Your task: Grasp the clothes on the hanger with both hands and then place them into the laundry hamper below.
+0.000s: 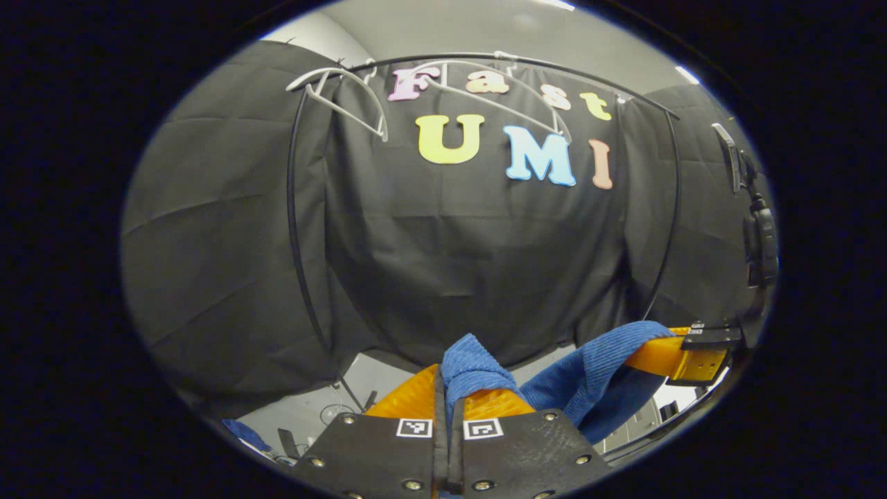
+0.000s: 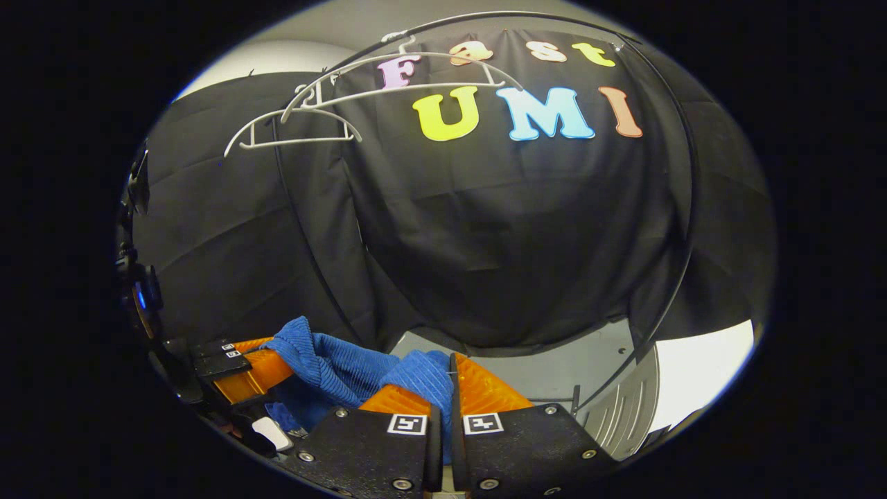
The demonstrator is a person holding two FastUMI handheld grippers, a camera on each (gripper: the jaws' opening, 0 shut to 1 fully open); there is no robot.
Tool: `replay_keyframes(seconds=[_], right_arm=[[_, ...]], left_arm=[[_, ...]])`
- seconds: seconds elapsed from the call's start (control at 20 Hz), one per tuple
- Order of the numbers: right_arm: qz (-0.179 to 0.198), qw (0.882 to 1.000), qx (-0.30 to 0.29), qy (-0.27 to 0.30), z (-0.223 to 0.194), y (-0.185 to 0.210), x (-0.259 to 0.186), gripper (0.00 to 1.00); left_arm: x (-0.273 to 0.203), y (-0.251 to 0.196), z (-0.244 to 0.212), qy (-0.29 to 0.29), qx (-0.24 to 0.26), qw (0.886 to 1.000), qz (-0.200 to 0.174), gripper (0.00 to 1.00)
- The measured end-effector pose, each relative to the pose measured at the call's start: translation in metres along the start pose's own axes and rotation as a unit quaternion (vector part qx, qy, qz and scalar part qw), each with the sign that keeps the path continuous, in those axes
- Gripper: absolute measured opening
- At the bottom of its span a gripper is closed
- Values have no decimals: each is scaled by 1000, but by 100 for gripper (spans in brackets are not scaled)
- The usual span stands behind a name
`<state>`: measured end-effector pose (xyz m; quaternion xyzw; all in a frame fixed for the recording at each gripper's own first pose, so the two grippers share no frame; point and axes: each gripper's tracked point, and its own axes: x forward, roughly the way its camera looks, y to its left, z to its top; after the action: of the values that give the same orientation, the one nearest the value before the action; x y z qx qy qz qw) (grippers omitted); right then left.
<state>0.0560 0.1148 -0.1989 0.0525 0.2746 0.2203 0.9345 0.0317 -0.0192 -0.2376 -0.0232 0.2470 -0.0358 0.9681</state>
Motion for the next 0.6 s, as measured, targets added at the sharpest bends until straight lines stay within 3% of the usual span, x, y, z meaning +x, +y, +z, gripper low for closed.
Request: replay_keyframes(seconds=[0.45,0.5,0.6], right_arm=[[-13,995,-26,94,-90,-1,11,7],[-14,994,-25,105,-101,-1,11,7],[-18,991,-27,127,-118,-5,12,9]], left_arm=[[14,9,-102,114,15,993,5,1],[11,11,-110,123,16,992,6,6],[7,14,-129,142,22,990,6,1]])
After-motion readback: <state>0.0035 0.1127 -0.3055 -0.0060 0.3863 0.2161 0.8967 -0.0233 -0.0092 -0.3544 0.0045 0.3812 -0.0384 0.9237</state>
